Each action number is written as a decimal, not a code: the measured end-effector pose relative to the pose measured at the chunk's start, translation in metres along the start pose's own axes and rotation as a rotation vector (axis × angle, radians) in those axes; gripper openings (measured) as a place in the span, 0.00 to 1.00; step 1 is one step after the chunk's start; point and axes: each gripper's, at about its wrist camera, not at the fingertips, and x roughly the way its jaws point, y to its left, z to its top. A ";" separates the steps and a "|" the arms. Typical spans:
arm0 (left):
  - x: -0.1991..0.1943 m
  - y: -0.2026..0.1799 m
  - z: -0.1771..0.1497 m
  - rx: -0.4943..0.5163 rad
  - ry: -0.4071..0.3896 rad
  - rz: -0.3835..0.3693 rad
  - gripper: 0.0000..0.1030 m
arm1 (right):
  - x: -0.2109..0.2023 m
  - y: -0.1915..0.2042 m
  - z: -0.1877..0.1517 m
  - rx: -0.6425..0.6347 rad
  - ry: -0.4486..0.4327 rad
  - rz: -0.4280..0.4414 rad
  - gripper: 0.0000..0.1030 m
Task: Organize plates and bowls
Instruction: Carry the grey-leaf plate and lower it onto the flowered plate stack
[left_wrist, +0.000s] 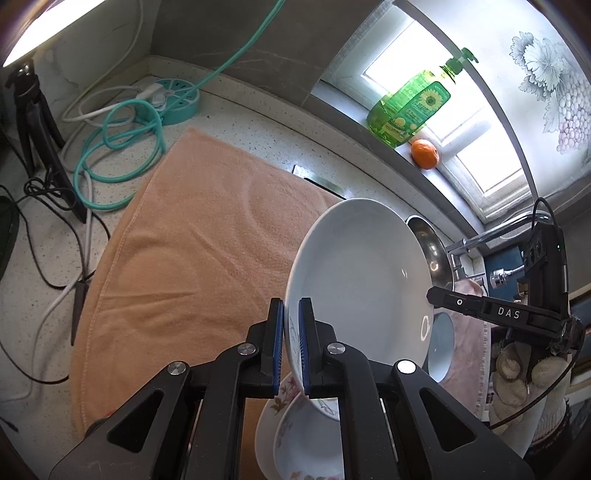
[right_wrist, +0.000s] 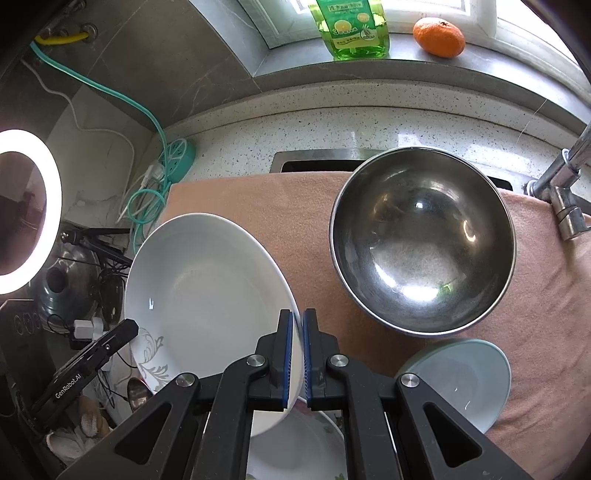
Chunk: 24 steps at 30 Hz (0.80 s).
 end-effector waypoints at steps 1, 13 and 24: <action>-0.001 -0.001 -0.003 -0.002 -0.001 0.000 0.06 | -0.002 -0.001 -0.003 -0.003 0.002 0.000 0.05; -0.013 -0.006 -0.044 -0.033 -0.008 0.005 0.06 | -0.009 -0.009 -0.040 -0.041 0.033 0.000 0.05; -0.012 -0.002 -0.074 -0.071 0.006 0.004 0.06 | -0.006 -0.014 -0.065 -0.061 0.058 0.000 0.05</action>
